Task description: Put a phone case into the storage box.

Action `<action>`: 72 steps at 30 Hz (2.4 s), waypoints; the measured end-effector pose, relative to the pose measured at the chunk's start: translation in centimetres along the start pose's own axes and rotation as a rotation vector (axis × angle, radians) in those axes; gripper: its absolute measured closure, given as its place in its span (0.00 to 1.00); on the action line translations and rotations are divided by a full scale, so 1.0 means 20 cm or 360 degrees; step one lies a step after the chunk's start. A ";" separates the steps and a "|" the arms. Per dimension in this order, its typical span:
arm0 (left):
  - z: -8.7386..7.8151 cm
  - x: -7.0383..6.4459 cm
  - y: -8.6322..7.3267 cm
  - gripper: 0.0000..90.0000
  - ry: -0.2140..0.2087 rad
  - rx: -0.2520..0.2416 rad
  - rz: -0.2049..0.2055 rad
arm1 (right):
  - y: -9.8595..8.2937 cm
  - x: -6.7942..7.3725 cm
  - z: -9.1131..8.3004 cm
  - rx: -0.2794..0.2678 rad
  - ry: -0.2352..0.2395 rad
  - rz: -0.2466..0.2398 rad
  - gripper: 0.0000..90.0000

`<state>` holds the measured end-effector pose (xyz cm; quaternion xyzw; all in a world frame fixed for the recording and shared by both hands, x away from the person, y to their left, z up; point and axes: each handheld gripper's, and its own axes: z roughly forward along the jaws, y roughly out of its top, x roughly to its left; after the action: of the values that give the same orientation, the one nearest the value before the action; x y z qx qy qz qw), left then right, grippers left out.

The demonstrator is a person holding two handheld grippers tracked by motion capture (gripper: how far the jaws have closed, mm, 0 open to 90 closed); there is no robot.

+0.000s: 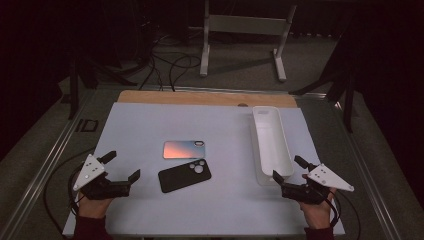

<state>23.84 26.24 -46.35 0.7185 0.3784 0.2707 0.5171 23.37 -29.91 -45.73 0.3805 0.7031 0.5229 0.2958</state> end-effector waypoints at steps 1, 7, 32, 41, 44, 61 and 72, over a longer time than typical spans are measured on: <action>0.00 0.00 0.00 0.00 0.0001 0.0006 0.0003 | 0.00 0.00 0.00 0.0001 0.0001 0.0000 0.09; 0.00 0.00 0.00 0.00 0.0003 0.0009 0.0009 | 0.00 0.01 0.01 0.0009 0.0002 -0.0003 0.09; 0.06 -0.03 0.10 0.00 -0.0073 0.0048 0.0066 | -0.02 -0.01 0.00 0.0027 -0.0015 0.0031 0.09; 0.14 -0.04 0.18 0.00 -0.0129 0.0056 0.0100 | -0.03 0.01 0.01 0.0038 -0.0006 0.0025 0.09; 0.19 -0.05 0.21 0.00 -0.0155 0.0067 0.0109 | -0.03 0.01 0.01 0.0043 -0.0008 0.0022 0.09; 0.41 -0.08 0.28 0.01 -0.0235 0.0123 0.0120 | -0.03 0.01 0.01 0.0049 -0.0005 0.0013 0.09; 0.53 -0.10 0.30 0.01 -0.0264 0.0146 0.0107 | -0.03 0.01 0.01 0.0051 -0.0004 0.0004 0.09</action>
<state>32.63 17.78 -44.01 0.7735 0.3220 0.2098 0.5039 23.24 -29.69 -46.30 0.3867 0.7106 0.5114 0.2899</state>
